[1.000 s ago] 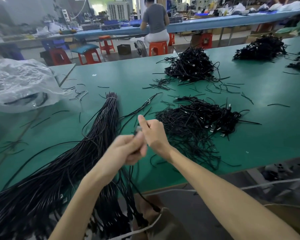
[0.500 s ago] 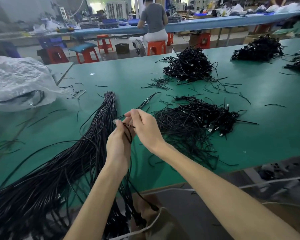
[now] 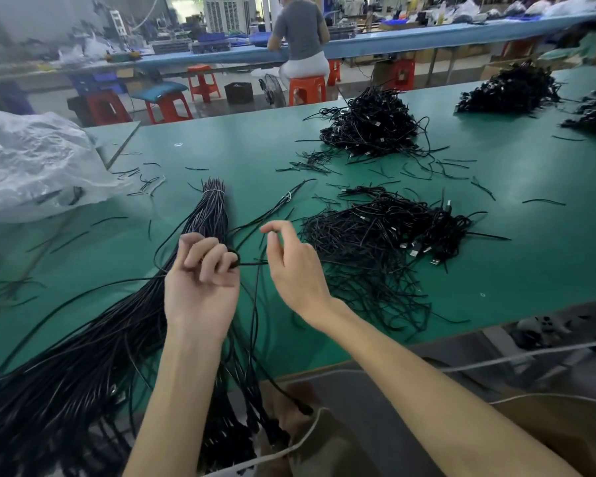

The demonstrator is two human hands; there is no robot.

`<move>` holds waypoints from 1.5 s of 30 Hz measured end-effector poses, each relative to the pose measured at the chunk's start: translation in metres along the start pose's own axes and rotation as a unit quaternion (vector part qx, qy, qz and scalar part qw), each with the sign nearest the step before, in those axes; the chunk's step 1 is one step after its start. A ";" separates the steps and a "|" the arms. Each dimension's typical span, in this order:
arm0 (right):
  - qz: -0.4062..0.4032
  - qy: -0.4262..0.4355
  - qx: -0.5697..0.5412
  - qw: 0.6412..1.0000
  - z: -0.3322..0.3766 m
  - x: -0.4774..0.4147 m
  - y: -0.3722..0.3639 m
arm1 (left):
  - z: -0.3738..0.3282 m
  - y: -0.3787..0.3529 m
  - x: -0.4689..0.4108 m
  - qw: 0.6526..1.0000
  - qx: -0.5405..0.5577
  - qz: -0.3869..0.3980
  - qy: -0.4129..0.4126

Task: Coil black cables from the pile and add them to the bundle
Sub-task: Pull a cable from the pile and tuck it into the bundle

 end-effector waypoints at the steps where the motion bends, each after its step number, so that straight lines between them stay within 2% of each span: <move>1: 0.001 -0.030 -0.009 1.000 -0.010 -0.003 0.001 | -0.001 -0.004 0.003 0.999 -0.046 0.022 0.016; 2: -0.002 -0.057 -0.016 0.998 -0.019 -0.006 0.004 | -0.002 -0.005 0.006 0.991 -0.127 0.043 0.028; 3: -0.006 -0.078 -0.019 0.997 -0.026 -0.011 0.007 | -0.003 -0.005 0.009 0.966 -0.248 0.063 0.037; 4: -0.010 -0.089 -0.014 0.996 -0.030 -0.017 0.011 | -0.001 -0.004 0.012 0.912 -0.400 0.084 0.043; 5: -0.014 -0.092 -0.006 0.996 -0.030 -0.023 0.015 | 0.005 0.000 0.014 0.825 -0.553 0.104 0.055; 6: -0.018 -0.091 -0.001 0.996 -0.029 -0.029 0.019 | 0.012 0.008 0.014 0.723 -0.677 0.116 0.073; 7: -0.023 -0.087 -0.004 0.996 -0.025 -0.035 0.023 | 0.019 0.016 0.015 0.638 -0.755 0.122 0.089; 8: -0.028 -0.080 -0.011 0.996 -0.020 -0.040 0.026 | 0.025 0.022 0.013 0.579 -0.802 0.122 0.085; 9: -0.030 -0.070 -0.019 0.997 -0.014 -0.045 0.027 | 0.027 0.025 0.010 0.547 -0.827 0.118 0.058; 10: -0.031 -0.059 -0.025 0.997 -0.006 -0.048 0.028 | 0.027 0.025 0.006 0.539 -0.835 0.108 0.011; 11: -0.032 -0.047 -0.032 0.998 0.003 -0.049 0.028 | 0.025 0.023 0.003 0.556 -0.825 0.093 -0.041; 12: -0.031 -0.033 -0.039 0.998 0.012 -0.048 0.027 | 0.023 0.021 0.001 0.593 -0.797 0.078 -0.082; 15: -0.015 0.003 -0.056 0.998 0.032 -0.035 0.020 | 0.022 0.023 -0.006 0.709 -0.693 0.064 -0.119; 17: -0.003 -0.008 -0.070 0.997 0.033 -0.023 0.014 | 0.026 0.030 -0.011 0.800 -0.594 0.037 -0.081; 19: -0.003 -0.029 -0.079 0.996 0.026 -0.013 0.010 | 0.034 0.034 -0.016 0.897 -0.442 0.016 -0.020; 20: -0.003 -0.031 -0.072 0.997 0.022 -0.008 0.008 | 0.035 0.033 -0.019 0.928 -0.373 0.003 -0.002; 22: 0.001 -0.015 -0.041 0.999 0.015 0.001 0.005 | 0.030 0.031 -0.023 0.965 -0.263 -0.023 0.005; 25: 0.016 0.031 0.022 0.999 0.012 0.011 0.004 | 0.023 0.029 -0.023 0.988 -0.152 -0.032 0.005; 28: 0.028 0.087 0.084 0.992 0.019 0.014 0.005 | 0.021 0.034 -0.016 0.993 -0.099 -0.063 0.010; 31: 0.018 0.102 0.107 0.989 0.021 0.014 0.012 | 0.020 0.040 -0.011 0.995 -0.041 -0.085 0.017; 35: 0.096 0.127 0.160 0.974 0.014 0.022 0.003 | 0.021 0.042 -0.007 0.996 -0.038 -0.077 0.034; 40: 0.244 0.042 0.155 0.957 0.006 0.025 -0.013 | 0.022 0.043 -0.011 0.994 -0.092 -0.054 0.032; 43: 0.319 -0.049 0.050 0.945 0.007 0.025 -0.019 | 0.019 0.047 -0.011 0.988 -0.144 -0.058 0.013; 45: 0.355 -0.077 0.005 0.932 0.009 0.023 -0.022 | 0.020 0.047 -0.011 0.989 -0.140 -0.047 0.014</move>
Point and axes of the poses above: each hand's wrist, its own x-axis away from the middle knuckle, its own y-axis out of the back of the hand, z = x × y, the point moved 8 cm from there along -x, towards the middle knuckle, and after that the axes turned 2 degrees about x, right-handed, at the moved point
